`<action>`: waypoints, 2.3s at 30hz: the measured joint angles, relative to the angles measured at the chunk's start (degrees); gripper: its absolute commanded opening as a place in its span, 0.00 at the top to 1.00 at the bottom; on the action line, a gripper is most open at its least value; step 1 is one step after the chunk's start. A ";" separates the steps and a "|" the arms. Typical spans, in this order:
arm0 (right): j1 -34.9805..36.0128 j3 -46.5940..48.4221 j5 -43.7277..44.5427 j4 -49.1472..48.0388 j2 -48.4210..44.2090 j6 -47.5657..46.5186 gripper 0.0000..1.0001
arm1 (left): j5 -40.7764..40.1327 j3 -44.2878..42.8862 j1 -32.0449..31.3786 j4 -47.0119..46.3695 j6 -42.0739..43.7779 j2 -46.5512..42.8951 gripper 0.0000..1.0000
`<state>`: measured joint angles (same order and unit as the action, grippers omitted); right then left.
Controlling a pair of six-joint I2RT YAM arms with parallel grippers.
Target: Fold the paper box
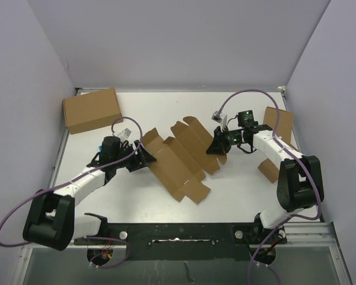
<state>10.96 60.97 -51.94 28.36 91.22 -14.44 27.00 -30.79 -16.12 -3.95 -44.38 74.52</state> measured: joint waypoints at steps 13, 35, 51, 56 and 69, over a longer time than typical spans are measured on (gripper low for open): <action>0.00 0.00 -1.62 0.02 -2.82 -2.36 1.00 | 0.42 -3.93 20.74 0.35 3.48 -14.58 0.45; 0.76 0.00 -3.08 1.31 -4.79 -6.67 1.00 | 20.79 -10.51 13.90 -12.61 0.85 10.38 0.47; 11.37 3.65 12.57 5.95 -8.90 -15.17 1.00 | 23.93 -10.32 11.21 -11.02 4.04 10.25 0.43; 18.29 7.45 23.96 8.72 -11.30 -21.68 1.00 | 23.89 -9.40 11.30 -11.02 4.44 10.25 0.42; 27.78 10.38 44.22 9.66 -14.38 -34.82 1.00 | 21.16 -9.29 11.54 -13.07 4.72 10.14 0.40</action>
<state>38.74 71.35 -7.73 38.02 76.84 -49.25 48.16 -40.07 -4.58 -17.02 -39.66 84.66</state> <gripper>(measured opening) 0.037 0.594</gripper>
